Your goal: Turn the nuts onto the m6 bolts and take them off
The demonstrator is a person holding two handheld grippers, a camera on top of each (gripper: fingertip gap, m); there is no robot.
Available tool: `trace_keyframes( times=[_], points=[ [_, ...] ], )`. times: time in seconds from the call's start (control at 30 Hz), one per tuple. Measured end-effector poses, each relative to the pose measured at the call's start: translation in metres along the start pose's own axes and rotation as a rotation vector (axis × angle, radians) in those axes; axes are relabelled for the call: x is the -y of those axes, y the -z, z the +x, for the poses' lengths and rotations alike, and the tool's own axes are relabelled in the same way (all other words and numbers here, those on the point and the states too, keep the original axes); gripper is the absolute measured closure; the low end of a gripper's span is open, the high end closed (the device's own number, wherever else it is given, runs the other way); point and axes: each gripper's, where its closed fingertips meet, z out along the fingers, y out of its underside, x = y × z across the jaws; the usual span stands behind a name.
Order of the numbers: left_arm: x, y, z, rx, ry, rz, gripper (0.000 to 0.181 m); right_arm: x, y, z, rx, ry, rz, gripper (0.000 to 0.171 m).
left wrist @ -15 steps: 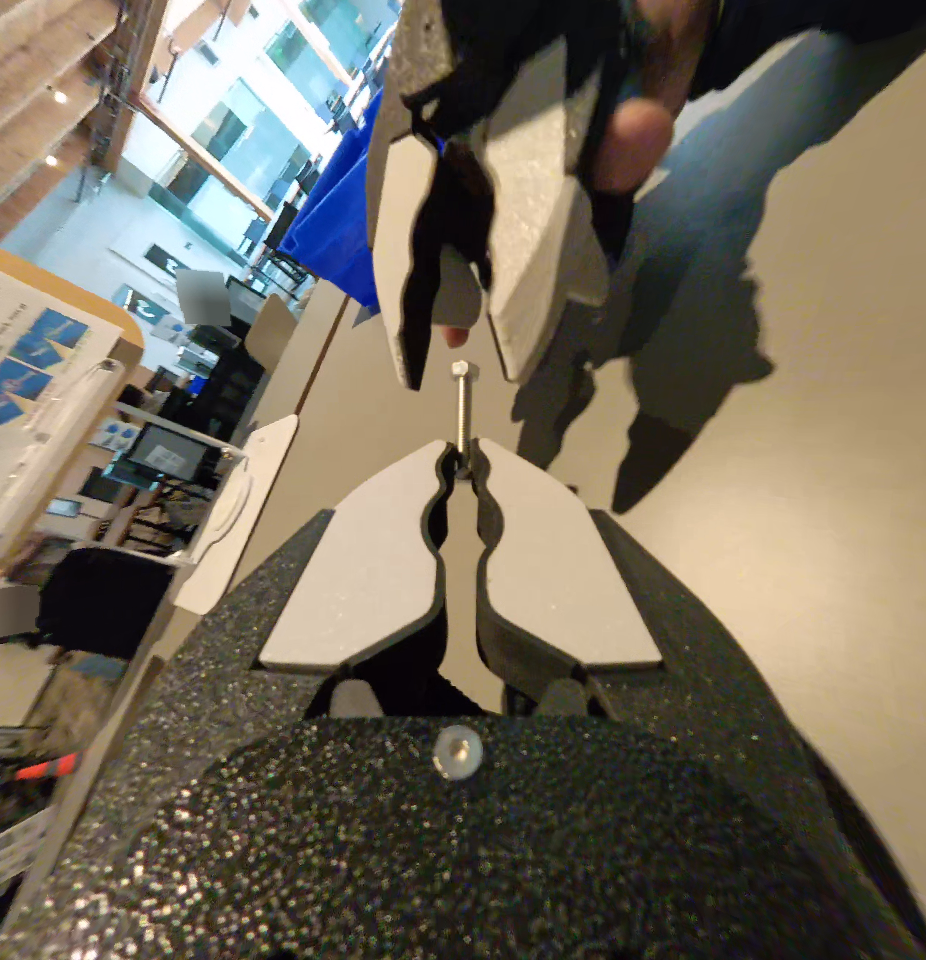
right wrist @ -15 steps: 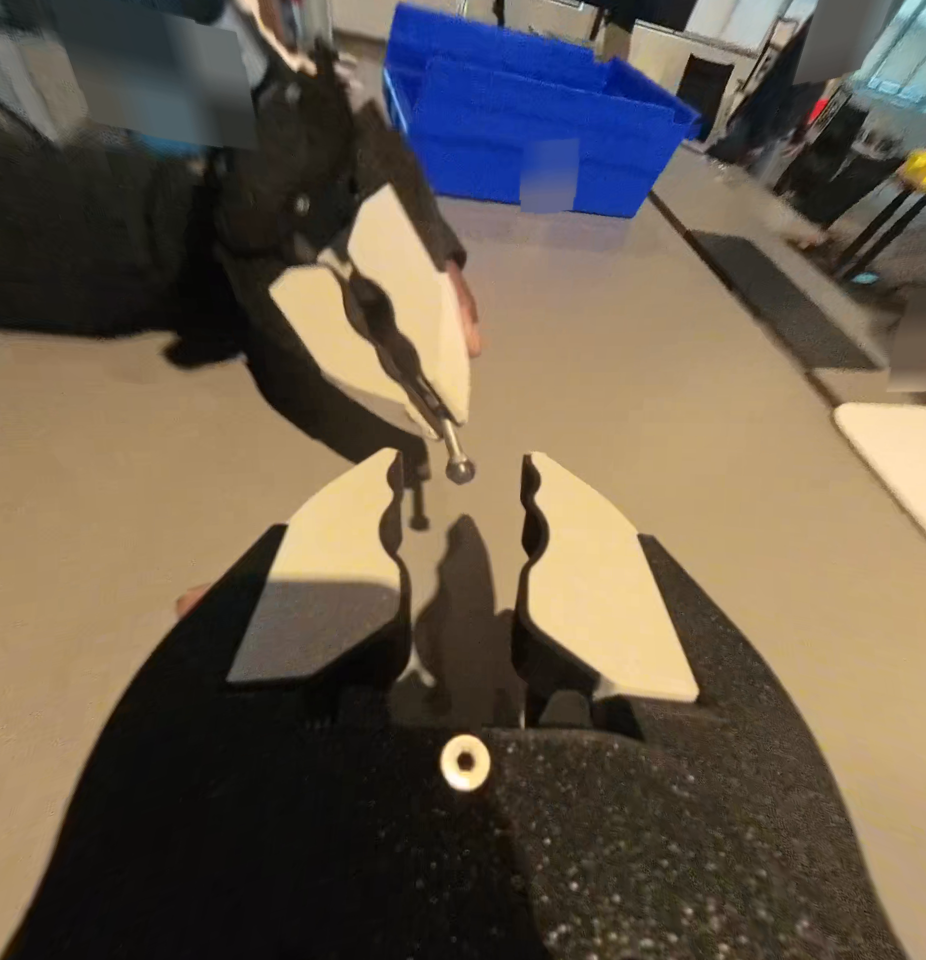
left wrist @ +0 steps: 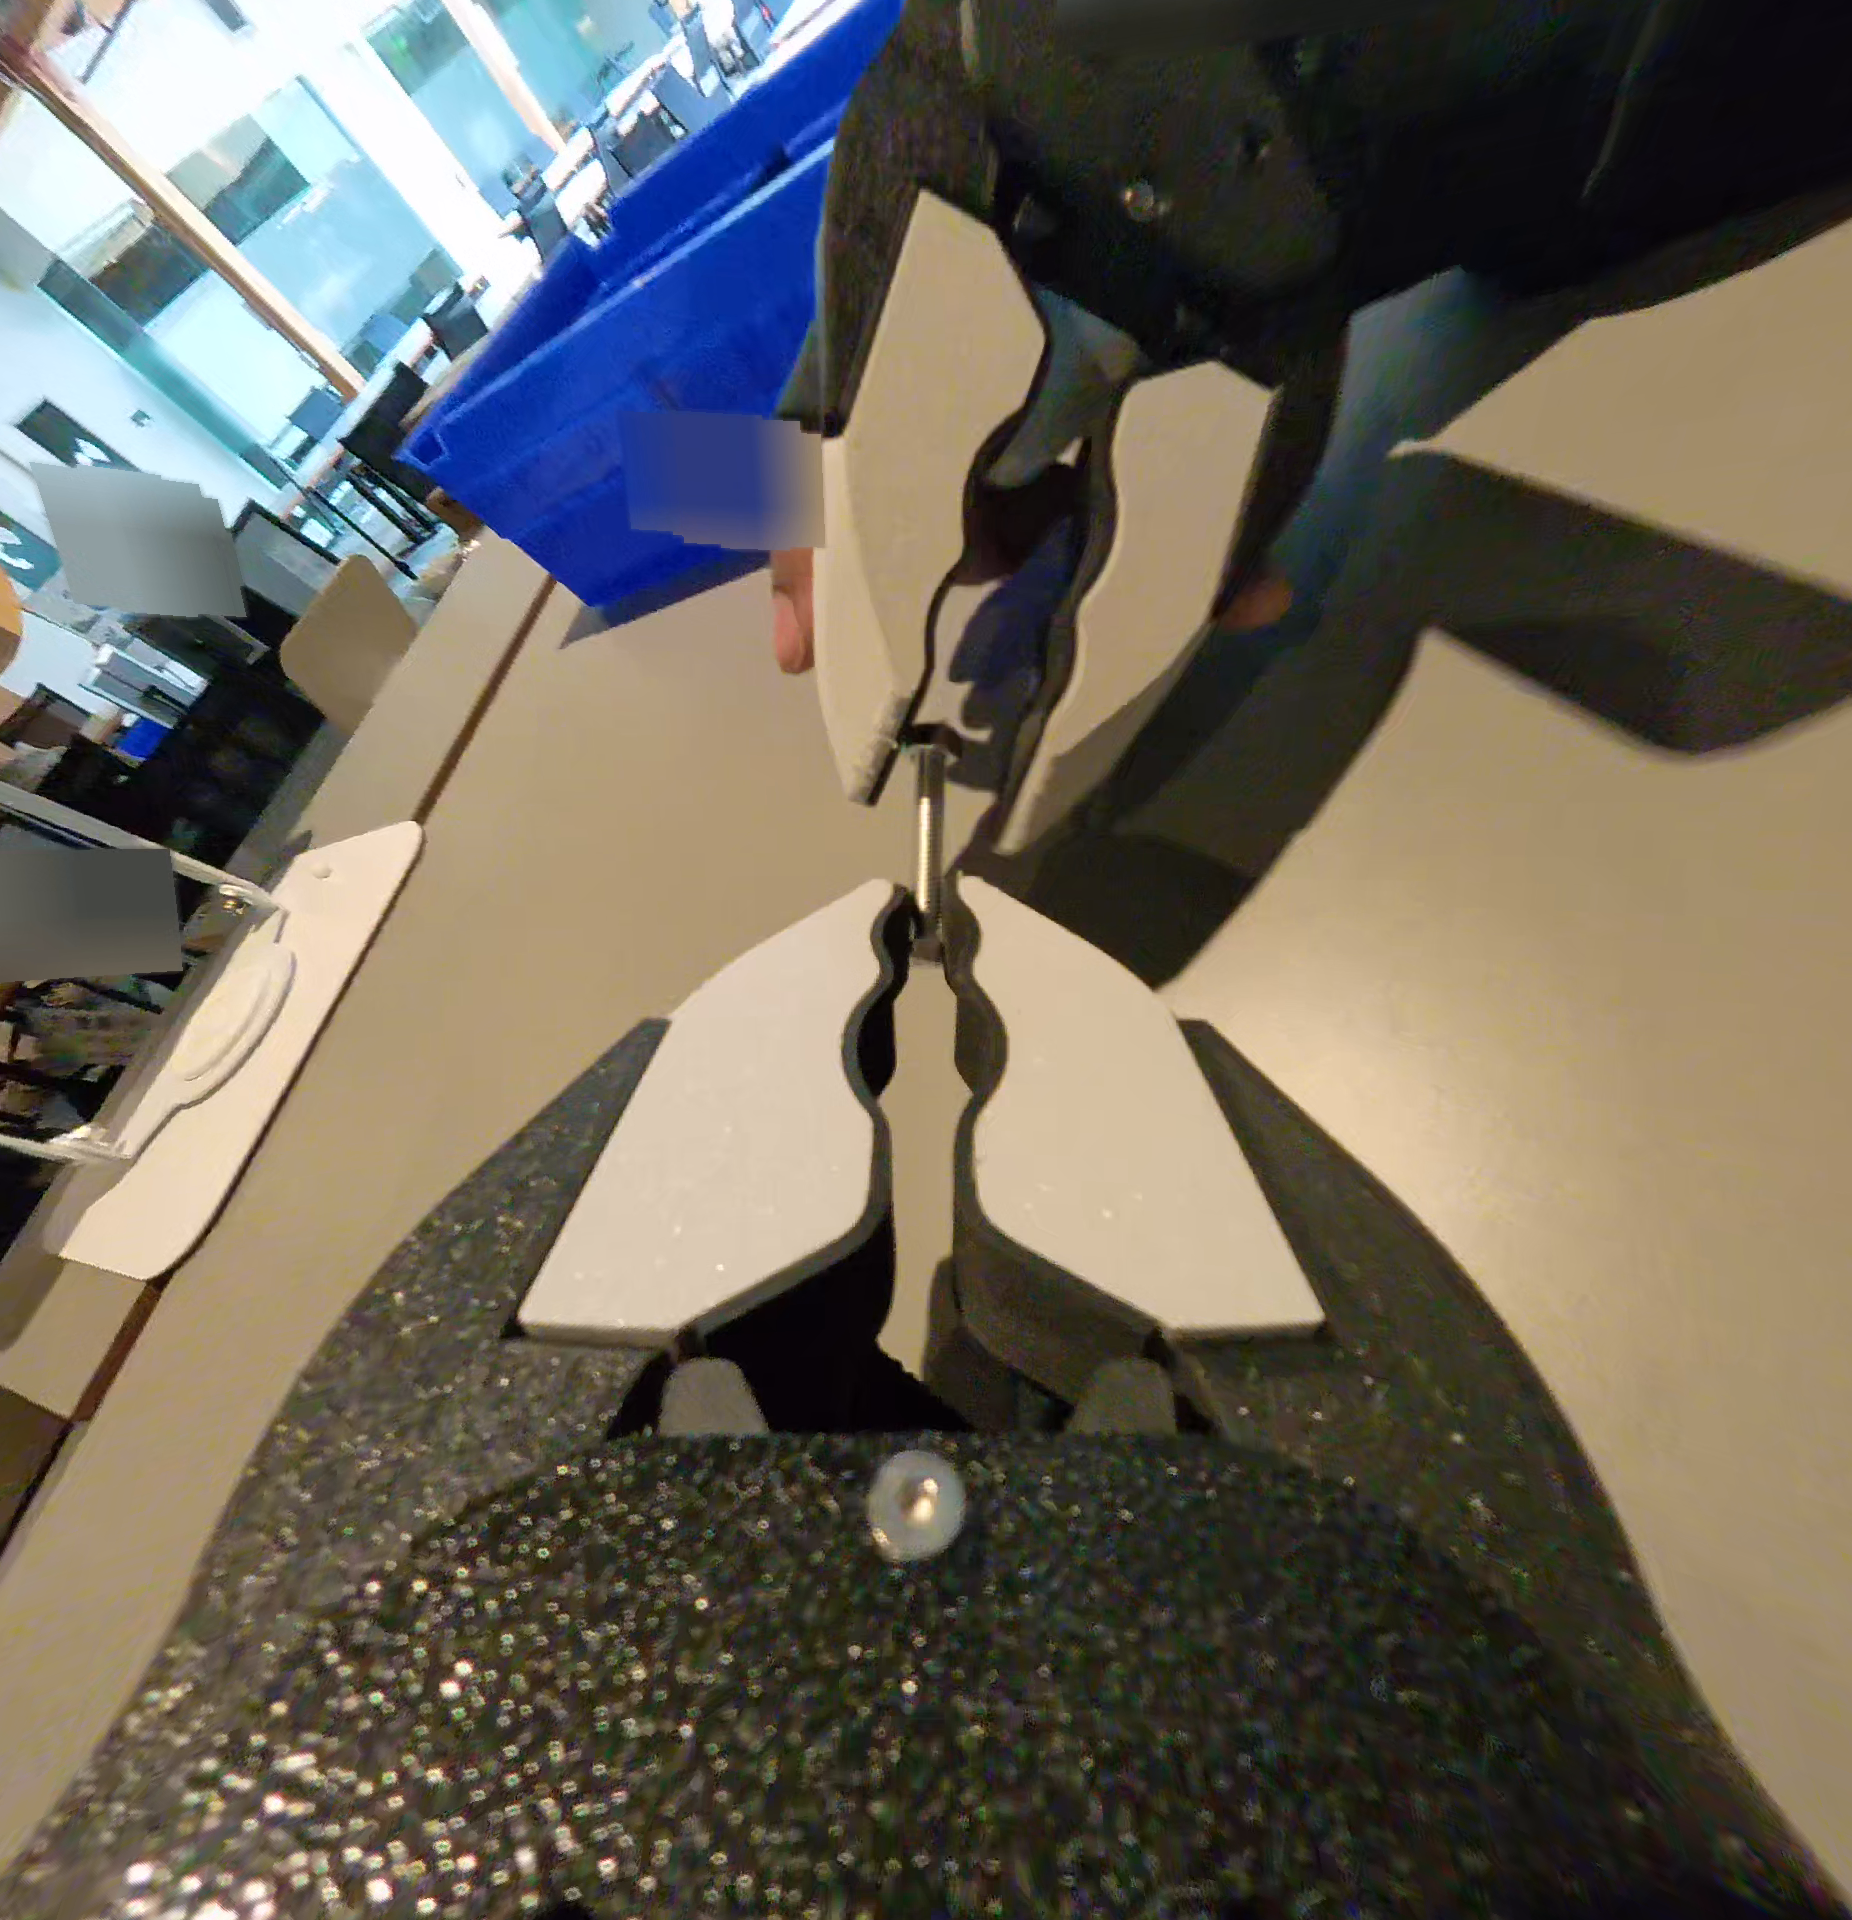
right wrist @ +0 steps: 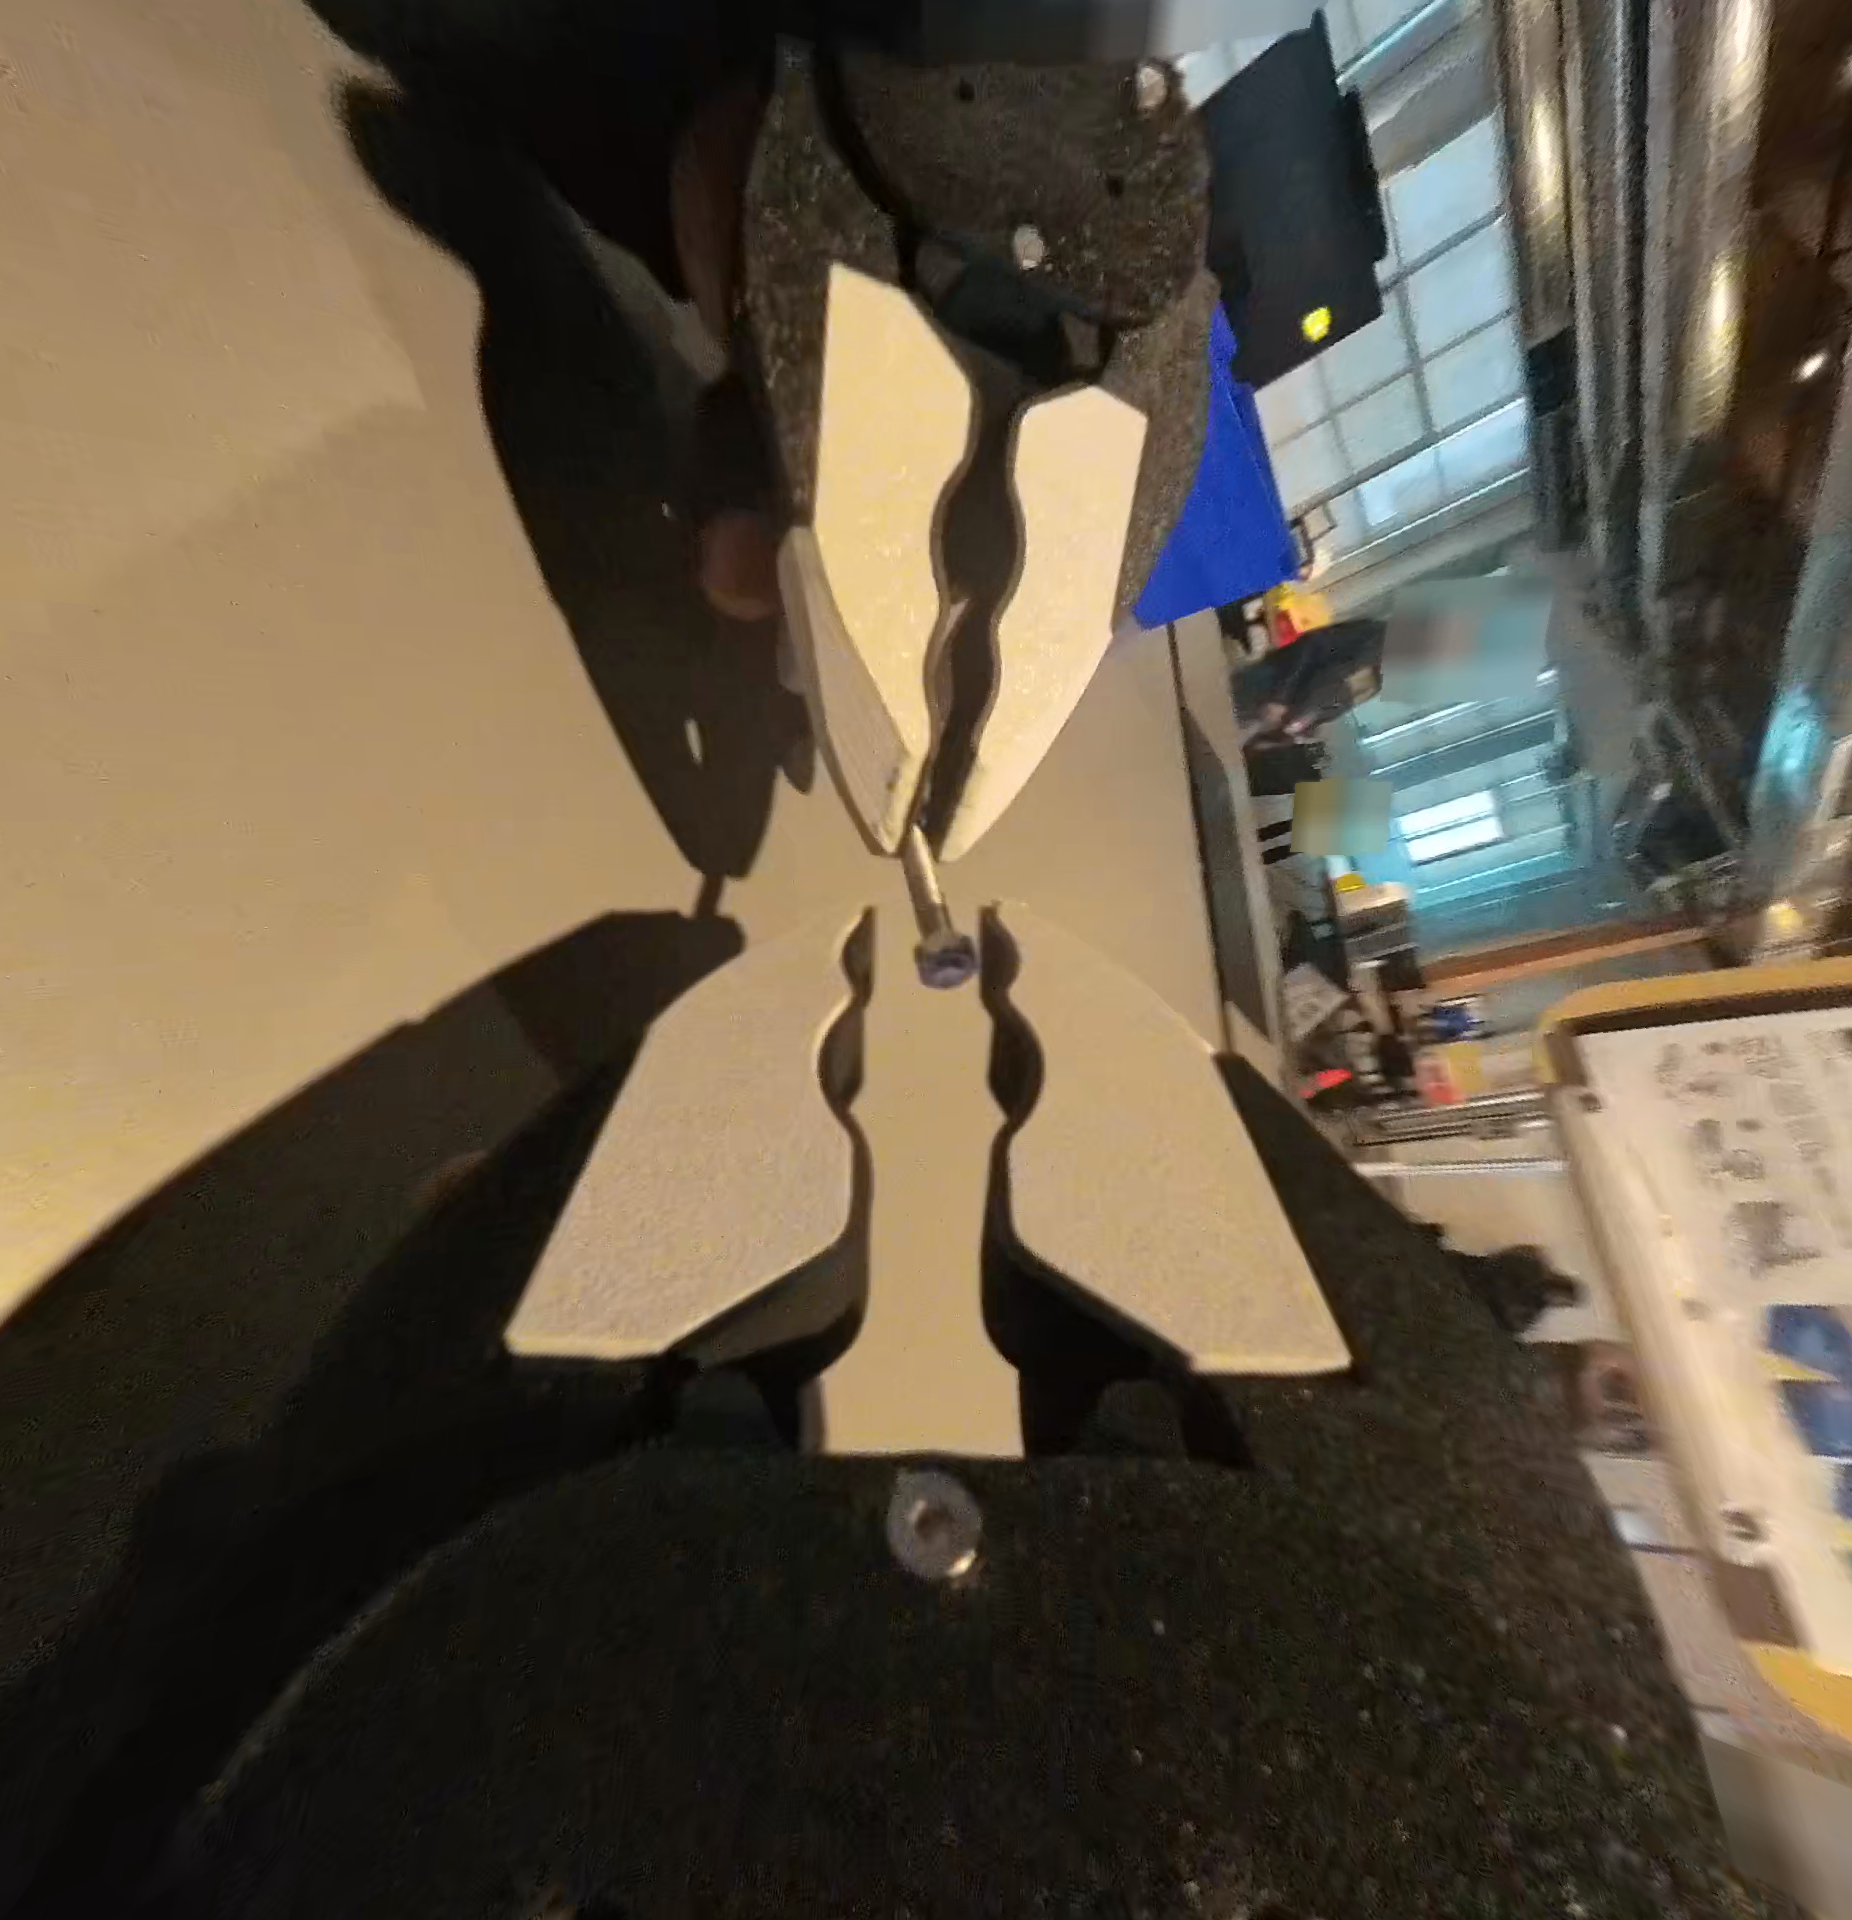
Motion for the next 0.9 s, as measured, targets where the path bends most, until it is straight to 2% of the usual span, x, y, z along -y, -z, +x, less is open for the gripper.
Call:
trace_keyframes(
  times=[0.03, 0.1, 0.3, 0.43, 0.5, 0.53, 0.6, 0.7, 0.73, 0.77, 0.8, 0.83, 0.9],
  points=[
    [0.002, 0.001, -0.003, 0.016, -0.003, 0.012, 0.176, 0.003, 0.001, 0.001, 0.016, -0.079, 0.017, 0.145],
    [0.004, 0.003, -0.01, 0.067, -0.026, 0.018, 0.176, 0.005, 0.002, 0.007, 0.041, -0.258, 0.035, 0.141],
    [0.002, 0.005, -0.015, 0.135, -0.124, -0.013, 0.176, -0.003, 0.002, 0.023, 0.098, -0.716, 0.037, 0.141],
    [0.002, 0.004, -0.014, 0.134, -0.152, -0.025, 0.176, -0.004, 0.0, 0.016, 0.193, -0.881, 0.043, 0.146],
    [0.001, 0.004, -0.013, 0.12, -0.141, -0.025, 0.176, -0.003, -0.001, 0.009, 0.231, -0.837, 0.03, 0.159],
    [0.001, 0.004, -0.011, 0.102, -0.124, -0.021, 0.176, -0.002, -0.001, 0.008, 0.218, -0.764, 0.03, 0.16],
    [0.002, 0.004, -0.006, 0.051, -0.057, -0.005, 0.176, -0.003, 0.001, 0.006, 0.154, -0.515, 0.019, 0.16],
    [-0.001, 0.002, 0.002, -0.032, 0.031, -0.003, 0.176, -0.005, 0.002, 0.003, 0.01, -0.019, -0.008, 0.16],
    [-0.001, 0.002, 0.002, -0.034, 0.038, -0.003, 0.176, -0.005, 0.002, 0.003, -0.019, 0.049, -0.015, 0.16],
    [-0.001, 0.002, 0.0, -0.021, 0.035, 0.004, 0.176, -0.004, 0.002, 0.003, -0.021, 0.027, -0.011, 0.157],
    [0.001, 0.002, -0.001, -0.01, 0.034, 0.013, 0.176, 0.0, 0.002, 0.004, -0.009, -0.048, 0.009, 0.148],
    [0.002, 0.003, -0.003, 0.004, 0.029, 0.023, 0.176, 0.003, 0.002, 0.007, 0.002, -0.145, 0.029, 0.139],
    [0.003, 0.004, -0.008, 0.042, 0.002, 0.023, 0.176, 0.005, 0.003, 0.015, 0.027, -0.339, 0.049, 0.133]
  ],
)
